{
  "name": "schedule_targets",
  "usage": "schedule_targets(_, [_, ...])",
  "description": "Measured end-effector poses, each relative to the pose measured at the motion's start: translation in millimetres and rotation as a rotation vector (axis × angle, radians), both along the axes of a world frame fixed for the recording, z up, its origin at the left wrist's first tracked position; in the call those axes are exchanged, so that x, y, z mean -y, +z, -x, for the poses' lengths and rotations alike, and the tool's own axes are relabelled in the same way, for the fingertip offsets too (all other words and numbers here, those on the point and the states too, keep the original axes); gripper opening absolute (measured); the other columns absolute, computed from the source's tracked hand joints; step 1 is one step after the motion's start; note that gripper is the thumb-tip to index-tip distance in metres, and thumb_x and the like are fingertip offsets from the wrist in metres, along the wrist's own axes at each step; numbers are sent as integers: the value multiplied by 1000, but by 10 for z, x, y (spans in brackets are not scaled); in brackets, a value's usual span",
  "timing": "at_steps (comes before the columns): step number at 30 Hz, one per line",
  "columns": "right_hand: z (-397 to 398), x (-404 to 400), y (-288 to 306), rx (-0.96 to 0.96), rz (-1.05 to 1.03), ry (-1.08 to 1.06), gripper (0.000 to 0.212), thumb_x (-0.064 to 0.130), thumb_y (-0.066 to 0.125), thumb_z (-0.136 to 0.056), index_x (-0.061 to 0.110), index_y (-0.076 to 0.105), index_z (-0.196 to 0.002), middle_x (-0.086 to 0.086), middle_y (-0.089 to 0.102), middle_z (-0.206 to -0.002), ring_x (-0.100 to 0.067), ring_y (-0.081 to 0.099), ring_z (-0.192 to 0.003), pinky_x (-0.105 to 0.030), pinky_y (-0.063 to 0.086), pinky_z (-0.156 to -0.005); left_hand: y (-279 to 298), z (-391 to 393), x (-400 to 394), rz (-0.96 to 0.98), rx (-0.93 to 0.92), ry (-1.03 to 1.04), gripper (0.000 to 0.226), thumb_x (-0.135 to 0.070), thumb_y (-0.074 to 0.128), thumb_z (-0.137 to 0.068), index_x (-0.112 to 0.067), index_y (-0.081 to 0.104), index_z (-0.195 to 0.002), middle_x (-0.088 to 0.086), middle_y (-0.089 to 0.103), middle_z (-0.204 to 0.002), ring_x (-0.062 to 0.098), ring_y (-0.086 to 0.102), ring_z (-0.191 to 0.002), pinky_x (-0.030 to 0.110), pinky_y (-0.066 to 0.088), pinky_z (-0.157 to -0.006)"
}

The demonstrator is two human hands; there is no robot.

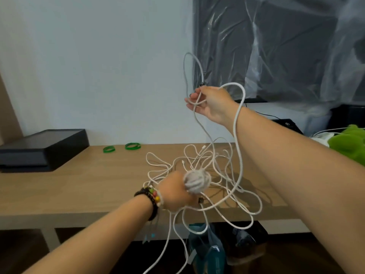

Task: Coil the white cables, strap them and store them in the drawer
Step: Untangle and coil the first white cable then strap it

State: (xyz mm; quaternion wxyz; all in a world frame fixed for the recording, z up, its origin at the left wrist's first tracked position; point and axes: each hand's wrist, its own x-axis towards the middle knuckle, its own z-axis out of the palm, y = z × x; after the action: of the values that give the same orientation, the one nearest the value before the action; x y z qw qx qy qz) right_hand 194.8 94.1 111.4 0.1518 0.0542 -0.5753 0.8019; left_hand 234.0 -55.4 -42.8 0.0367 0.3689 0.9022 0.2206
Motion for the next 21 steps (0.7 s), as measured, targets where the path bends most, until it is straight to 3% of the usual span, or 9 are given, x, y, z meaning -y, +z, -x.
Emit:
schedule_targets(5, [-162,91,204,-34,61,45,21,8,39,-102,3,49,-84,-7,47,-62,-21,60,-60,-31,58,-55,-355,138,-229,191,-141,-39,12,-31,62,-80,-19,62,-85,2,64,-86,19,60,-73,37,55,-69])
schedule_targets(7, [-233,76,249,-23,-11,37,23,10,42,-102,5,51,-81,-4,43,-59,-13,52,-46,-23,49,-43,-419,239,-269,197,-123,12,26,-45,60,-74,-24,65,-87,-2,66,-84,19,63,-73,40,58,-68])
schedule_targets(10, [-346,-53,205,25,-279,47,18,12,44,-100,9,49,-83,0,36,-59,-9,33,-38,-18,27,-37,-405,316,-300,191,-62,42,34,-48,65,-72,-20,69,-91,1,70,-85,20,65,-76,40,58,-72])
schedule_targets(13, [-538,-286,1,123,-815,-34,19,18,55,-96,11,46,-81,0,36,-53,-13,30,-42,-22,23,-42,-365,394,-291,145,12,-4,30,-39,74,-79,-21,70,-103,2,71,-98,20,65,-89,34,54,-82])
schedule_targets(16, [-690,-473,-433,253,-1544,-126,37,42,62,-90,6,61,-82,-4,50,-65,-20,48,-58,-29,41,-54,-331,511,-246,138,25,-21,27,-33,74,-79,-22,69,-103,1,70,-100,20,64,-92,40,54,-85])
schedule_targets(18, [-750,-524,-823,340,-1682,-91,34,53,64,-85,19,63,-89,-1,59,-82,-21,55,-77,-30,47,-65,-328,601,-232,132,19,-3,29,-32,73,-78,-23,69,-105,0,70,-103,20,64,-94,41,53,-86])
schedule_targets(21, [-777,-514,-1363,494,-1612,-67,64,56,67,-82,13,52,-127,-8,60,-121,-25,58,-105,-31,49,-80,-309,725,-254,134,-5,23,33,-31,72,-82,-23,66,-114,0,69,-110,20,63,-101,35,51,-90])
